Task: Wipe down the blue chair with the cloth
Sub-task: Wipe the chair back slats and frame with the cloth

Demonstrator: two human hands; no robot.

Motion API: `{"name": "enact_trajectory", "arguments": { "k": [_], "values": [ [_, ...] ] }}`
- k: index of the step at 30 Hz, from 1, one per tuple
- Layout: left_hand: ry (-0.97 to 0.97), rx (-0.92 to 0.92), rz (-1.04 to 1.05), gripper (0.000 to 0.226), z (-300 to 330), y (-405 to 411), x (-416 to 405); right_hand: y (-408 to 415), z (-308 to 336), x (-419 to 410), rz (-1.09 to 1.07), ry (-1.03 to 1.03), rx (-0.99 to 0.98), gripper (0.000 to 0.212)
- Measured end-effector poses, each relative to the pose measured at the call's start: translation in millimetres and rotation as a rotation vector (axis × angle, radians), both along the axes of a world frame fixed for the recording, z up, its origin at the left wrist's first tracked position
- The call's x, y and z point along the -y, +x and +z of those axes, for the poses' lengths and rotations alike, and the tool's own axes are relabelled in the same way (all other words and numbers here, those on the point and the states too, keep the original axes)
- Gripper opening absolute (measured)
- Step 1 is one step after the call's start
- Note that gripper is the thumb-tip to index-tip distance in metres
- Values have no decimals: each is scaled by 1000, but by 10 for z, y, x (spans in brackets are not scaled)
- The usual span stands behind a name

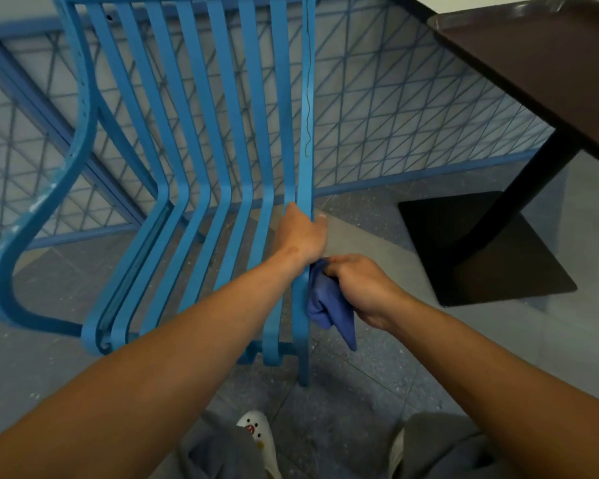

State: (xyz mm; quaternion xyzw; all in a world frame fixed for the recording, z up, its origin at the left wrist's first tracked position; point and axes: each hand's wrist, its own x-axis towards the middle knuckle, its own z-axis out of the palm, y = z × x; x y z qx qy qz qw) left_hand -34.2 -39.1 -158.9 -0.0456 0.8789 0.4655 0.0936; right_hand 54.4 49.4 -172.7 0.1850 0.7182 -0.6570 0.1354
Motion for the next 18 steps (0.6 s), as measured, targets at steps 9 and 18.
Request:
{"name": "enact_trajectory", "arguments": {
  "k": [9,18],
  "values": [
    [-140,-88,-85,18,-82,8,121,-61,31,-370,10,78,-17,31],
    [-200,-64,-270,37,-35,332,440,-112,180,-480,-46,69,-59,31]
  ]
}}
